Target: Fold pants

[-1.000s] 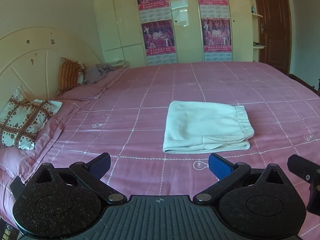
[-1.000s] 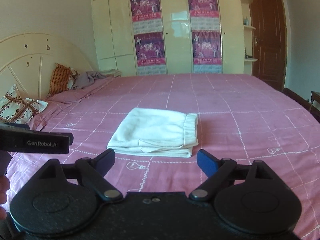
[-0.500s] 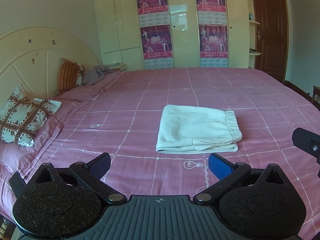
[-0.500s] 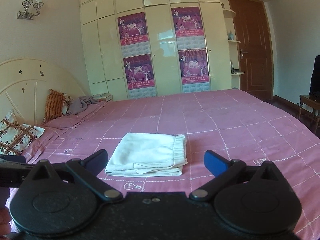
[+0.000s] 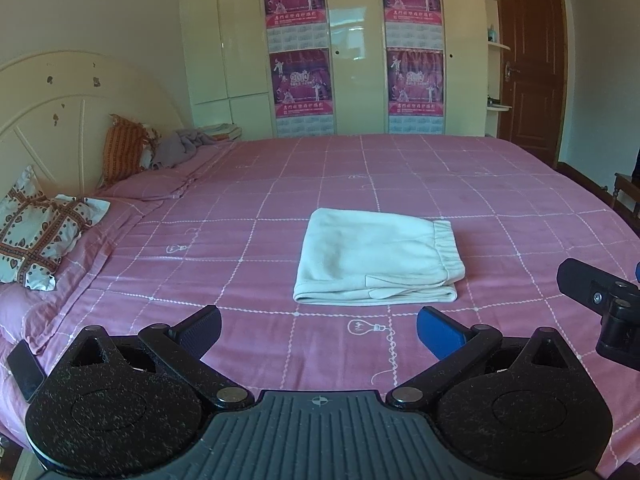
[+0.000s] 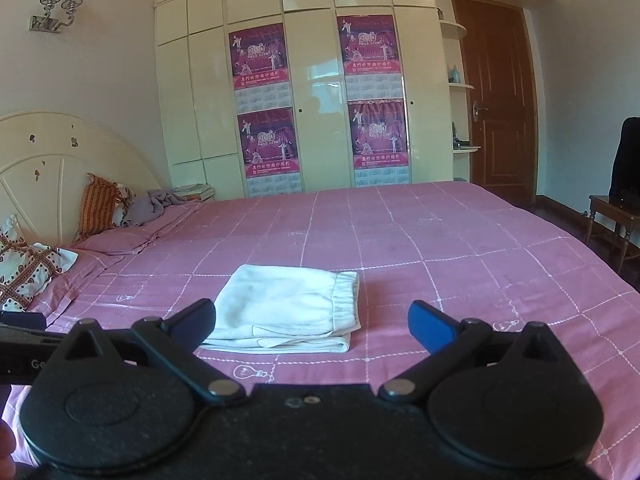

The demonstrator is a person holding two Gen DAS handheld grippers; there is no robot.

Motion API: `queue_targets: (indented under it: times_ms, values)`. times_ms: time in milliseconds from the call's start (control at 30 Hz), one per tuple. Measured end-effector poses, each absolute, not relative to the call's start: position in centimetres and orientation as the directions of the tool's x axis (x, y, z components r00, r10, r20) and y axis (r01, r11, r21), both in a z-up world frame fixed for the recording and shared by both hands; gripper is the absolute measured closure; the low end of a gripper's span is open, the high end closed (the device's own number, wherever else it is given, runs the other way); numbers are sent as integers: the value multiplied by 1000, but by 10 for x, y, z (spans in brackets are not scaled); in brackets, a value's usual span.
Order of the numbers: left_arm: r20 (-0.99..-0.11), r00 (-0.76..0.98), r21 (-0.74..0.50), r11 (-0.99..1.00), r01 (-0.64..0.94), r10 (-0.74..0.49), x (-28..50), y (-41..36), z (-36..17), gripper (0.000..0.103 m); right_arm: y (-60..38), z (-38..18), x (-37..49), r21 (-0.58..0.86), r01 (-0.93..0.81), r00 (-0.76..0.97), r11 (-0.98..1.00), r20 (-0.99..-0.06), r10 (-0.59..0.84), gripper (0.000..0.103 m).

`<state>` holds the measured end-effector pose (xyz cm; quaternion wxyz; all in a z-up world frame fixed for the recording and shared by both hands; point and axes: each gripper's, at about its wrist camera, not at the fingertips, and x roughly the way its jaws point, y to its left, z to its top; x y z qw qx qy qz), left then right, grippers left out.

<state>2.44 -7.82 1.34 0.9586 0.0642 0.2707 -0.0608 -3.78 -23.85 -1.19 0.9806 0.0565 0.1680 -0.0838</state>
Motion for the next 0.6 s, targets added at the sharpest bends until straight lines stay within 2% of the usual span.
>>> queue_targets:
  times_ms: [600]
  values:
    - [-549,831,73,984,161,-95,27,-80,10,0,-240,-14,-40,95,183,927,978,-348,-140,0]
